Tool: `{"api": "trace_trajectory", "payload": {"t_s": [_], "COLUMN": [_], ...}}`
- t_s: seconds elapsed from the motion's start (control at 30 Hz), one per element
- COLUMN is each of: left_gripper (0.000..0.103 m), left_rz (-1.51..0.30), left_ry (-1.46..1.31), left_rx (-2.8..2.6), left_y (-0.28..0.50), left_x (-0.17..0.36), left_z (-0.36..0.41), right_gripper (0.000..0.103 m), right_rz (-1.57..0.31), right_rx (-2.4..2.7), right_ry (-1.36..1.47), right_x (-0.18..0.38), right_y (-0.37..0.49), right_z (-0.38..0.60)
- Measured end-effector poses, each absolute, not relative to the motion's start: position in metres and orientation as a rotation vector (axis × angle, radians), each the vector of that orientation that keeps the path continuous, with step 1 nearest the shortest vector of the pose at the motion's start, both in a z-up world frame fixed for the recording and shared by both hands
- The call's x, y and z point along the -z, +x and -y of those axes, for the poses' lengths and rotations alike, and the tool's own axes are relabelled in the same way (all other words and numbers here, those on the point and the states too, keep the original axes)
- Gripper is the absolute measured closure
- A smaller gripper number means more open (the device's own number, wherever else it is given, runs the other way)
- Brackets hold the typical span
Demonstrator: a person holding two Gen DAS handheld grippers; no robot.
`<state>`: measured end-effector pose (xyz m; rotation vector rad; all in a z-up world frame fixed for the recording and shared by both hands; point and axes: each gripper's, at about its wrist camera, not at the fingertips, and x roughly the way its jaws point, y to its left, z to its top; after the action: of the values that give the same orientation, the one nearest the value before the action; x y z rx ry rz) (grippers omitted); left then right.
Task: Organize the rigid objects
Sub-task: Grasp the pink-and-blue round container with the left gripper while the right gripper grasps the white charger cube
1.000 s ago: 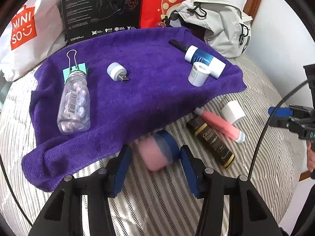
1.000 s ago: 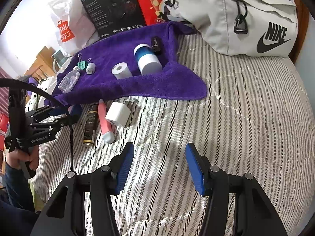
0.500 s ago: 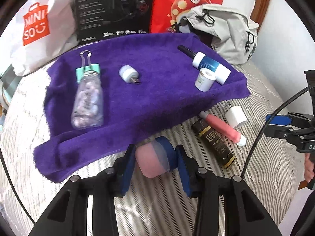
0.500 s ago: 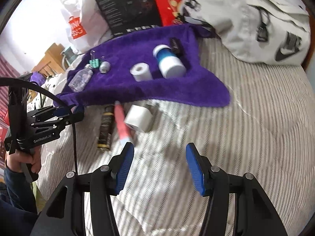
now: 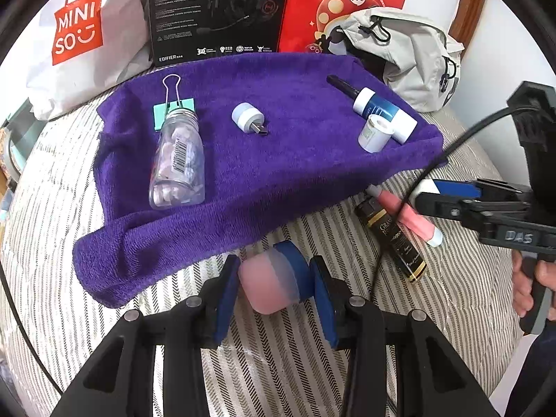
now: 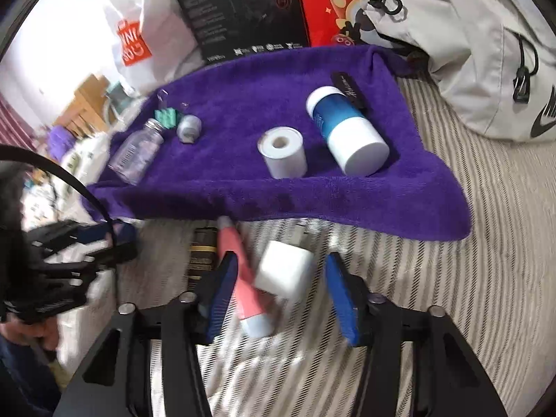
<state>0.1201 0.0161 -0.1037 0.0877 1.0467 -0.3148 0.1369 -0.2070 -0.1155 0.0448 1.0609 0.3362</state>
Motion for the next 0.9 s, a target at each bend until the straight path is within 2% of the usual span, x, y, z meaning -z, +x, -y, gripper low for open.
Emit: {"api": "trace_trajectory", "payload": {"t_s": [0.23,0.4,0.43,0.47,0.57,0.9], "left_gripper": [0.064,0.064,0.064,0.064,0.064,0.064], "left_rz": [-1.048,-1.043,-1.041,-1.038,-1.023,-1.007], "left_ry": [0.076,0.086,0.090,0.098,0.121,0.045], "left_rx": [0.319,0.303,0.301,0.296,0.290,0.311], "left_y": [0.121,0.121,0.121,0.121,0.120,0.119], "left_x": [0.104,0.107,0.107,0.107,0.108,0.096], "left_z": [-0.021,-0.021,-0.021,-0.021,-0.020,-0.033], "right_gripper": [0.057,0.058,0.062,0.071,0.076,0.076], "right_rz": [-1.066,-1.021,-1.008,-0.999,-0.984,-1.005], "right_rx": [-0.274,-0.226,-0.227,-0.247,-0.265,-0.285], "right_ry": [0.027,-0.137,-0.160,-0.163,-0.148,-0.026], "right_x": [0.118,0.122,0.122,0.122,0.122,0.116], "right_y": [0.137,0.135,0.133,0.131,0.129,0.125], "right_z": [0.221,0.199,0.197,0.195,0.196,0.220]}}
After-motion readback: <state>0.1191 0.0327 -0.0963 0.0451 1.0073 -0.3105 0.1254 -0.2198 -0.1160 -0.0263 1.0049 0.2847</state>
